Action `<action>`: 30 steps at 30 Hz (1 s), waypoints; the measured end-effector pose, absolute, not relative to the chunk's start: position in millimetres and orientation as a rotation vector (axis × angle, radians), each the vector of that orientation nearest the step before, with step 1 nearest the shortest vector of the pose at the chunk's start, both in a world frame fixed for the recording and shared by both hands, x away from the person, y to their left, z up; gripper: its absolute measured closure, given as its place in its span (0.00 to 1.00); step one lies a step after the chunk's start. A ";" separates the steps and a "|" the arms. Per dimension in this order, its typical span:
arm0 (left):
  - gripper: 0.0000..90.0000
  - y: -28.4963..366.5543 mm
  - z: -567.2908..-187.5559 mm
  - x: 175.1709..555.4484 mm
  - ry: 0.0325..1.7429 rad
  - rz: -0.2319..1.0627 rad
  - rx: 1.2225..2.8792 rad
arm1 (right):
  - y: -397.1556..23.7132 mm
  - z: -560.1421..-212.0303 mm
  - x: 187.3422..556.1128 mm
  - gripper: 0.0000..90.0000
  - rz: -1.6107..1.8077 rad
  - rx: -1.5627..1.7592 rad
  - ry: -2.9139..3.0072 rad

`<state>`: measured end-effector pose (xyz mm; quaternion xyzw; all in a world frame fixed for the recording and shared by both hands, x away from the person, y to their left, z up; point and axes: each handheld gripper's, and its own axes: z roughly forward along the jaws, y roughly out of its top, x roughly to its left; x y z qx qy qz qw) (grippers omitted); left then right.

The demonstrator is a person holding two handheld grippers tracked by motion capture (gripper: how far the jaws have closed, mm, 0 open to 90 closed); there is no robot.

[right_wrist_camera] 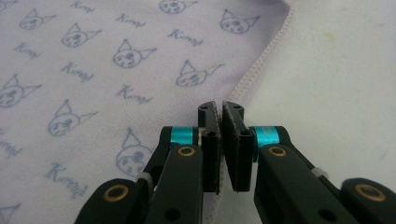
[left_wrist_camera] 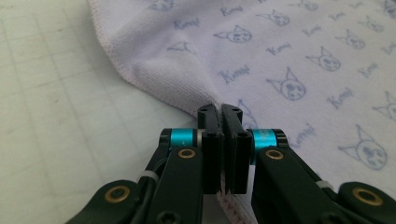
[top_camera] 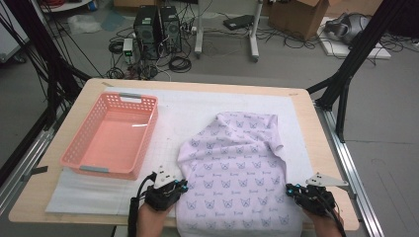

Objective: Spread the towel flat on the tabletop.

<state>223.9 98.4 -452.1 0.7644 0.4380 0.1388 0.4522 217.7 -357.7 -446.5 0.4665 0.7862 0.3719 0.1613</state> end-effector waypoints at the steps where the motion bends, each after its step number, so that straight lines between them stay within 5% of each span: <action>1: 0.96 102.9 -450.2 222.8 1.090 0.338 1.874 | -357.9 -446.5 217.7 0.95 1.069 1.331 2.249; 20: 0.96 109.5 -448.7 199.5 1.042 0.259 1.900 | -367.5 -440.9 174.7 0.94 1.051 1.290 2.338; 21: 0.94 110.6 -448.7 199.3 1.041 0.264 1.886 | -367.9 -440.5 174.7 0.87 1.068 1.294 2.320; 25: 0.55 115.3 -447.3 208.1 1.092 0.296 1.791 | -367.2 -435.1 179.7 0.69 1.141 1.336 2.206; 30: 0.49 106.7 -453.8 227.6 1.117 0.280 1.825 | -361.3 -437.3 192.0 0.66 1.094 1.348 2.140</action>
